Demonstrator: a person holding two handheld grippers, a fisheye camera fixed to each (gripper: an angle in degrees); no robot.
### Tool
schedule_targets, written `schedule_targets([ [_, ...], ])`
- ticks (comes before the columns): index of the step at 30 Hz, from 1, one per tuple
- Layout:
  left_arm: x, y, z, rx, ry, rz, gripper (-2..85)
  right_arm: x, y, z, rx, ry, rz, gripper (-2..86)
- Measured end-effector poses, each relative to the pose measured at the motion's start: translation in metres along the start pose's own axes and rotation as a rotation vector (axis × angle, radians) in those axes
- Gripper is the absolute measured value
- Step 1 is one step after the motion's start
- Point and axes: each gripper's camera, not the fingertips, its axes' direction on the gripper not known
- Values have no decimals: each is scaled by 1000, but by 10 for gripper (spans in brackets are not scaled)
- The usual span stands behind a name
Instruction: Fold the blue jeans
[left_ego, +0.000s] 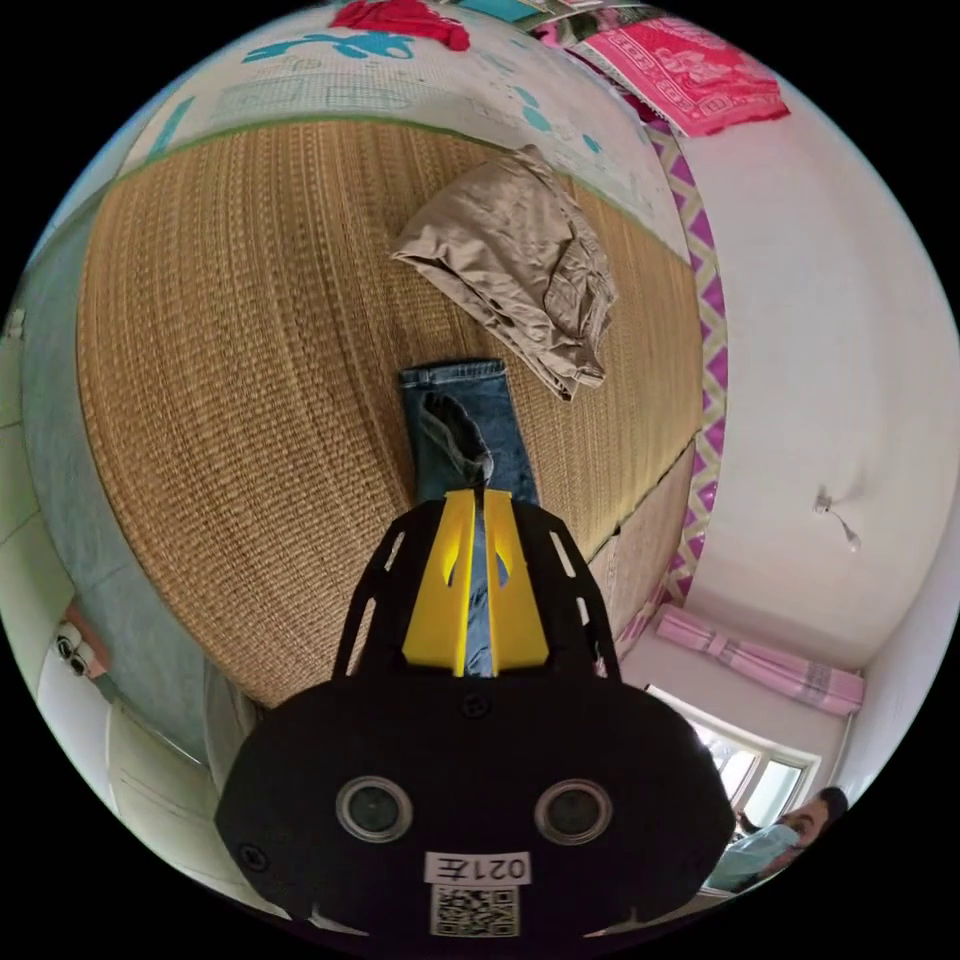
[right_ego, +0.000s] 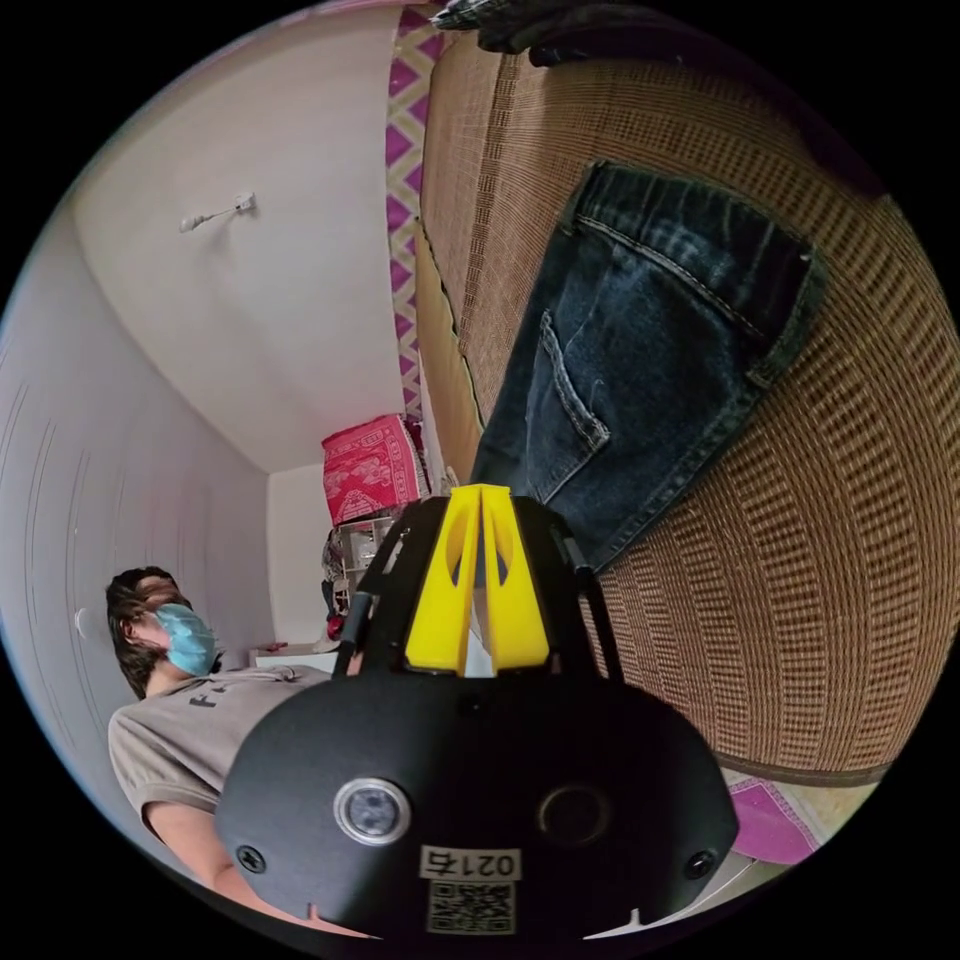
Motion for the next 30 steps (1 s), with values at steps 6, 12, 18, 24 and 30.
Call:
schedule_targets([
  [6,14,-68,55,-43,-9,25,-9,6,5,9,12,-29,55,-6],
  [12,60,-123,136,-128,-27,57,-4,-11,16,17,-7,-23,53,-7],
  [18,86,-134,134,-101,-83,170,-9,-29,28,16,-14,3,44,-7],
  [24,109,-86,85,-164,-90,577,-1,-40,30,27,-60,7,26,-7],
  [30,83,-23,61,-130,-281,648,65,-54,27,49,-119,2,16,-7],
])
